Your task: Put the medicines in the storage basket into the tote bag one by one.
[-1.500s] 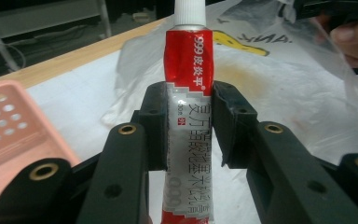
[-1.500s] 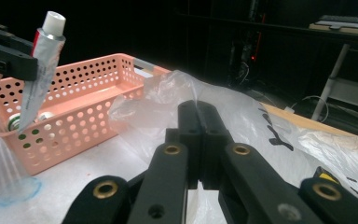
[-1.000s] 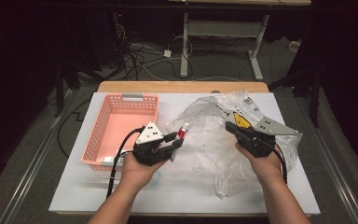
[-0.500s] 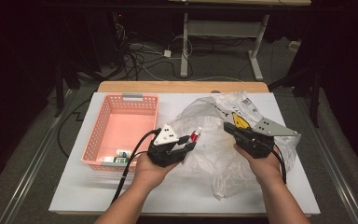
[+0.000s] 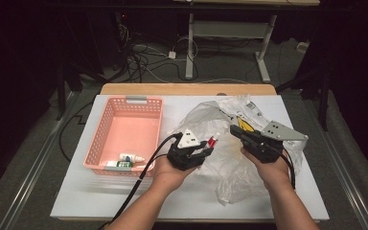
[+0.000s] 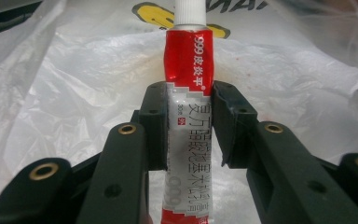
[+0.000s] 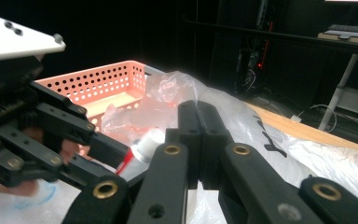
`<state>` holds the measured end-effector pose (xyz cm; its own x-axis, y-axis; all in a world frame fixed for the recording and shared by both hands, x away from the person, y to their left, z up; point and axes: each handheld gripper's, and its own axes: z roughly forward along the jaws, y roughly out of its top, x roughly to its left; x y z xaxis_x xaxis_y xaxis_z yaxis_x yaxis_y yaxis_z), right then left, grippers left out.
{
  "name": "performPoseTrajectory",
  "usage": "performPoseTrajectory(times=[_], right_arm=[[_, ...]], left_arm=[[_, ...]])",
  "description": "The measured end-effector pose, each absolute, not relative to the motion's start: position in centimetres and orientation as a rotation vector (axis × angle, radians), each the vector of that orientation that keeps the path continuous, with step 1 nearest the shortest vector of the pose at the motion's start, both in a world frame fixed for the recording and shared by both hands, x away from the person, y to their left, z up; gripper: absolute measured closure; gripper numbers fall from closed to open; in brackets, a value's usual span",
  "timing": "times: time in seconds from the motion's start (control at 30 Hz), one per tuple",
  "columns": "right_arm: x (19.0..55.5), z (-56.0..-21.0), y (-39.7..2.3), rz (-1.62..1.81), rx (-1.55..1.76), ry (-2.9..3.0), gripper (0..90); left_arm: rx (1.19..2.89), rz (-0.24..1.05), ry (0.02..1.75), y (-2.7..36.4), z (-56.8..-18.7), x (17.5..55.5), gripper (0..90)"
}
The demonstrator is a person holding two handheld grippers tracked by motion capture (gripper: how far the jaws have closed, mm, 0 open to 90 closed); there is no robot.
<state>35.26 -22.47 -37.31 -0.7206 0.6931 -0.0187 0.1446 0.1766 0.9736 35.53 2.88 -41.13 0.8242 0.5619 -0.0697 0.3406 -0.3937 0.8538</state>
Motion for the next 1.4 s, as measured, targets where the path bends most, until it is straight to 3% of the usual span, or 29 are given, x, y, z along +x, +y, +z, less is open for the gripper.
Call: performPoseTrajectory(times=[1.4], right_arm=[[35.7,-37.3,-23.1,1.589,0.818,1.969,90.0]], left_arm=[[2.071,0.293,0.715,-4.2,-45.0,41.1,66.1]])
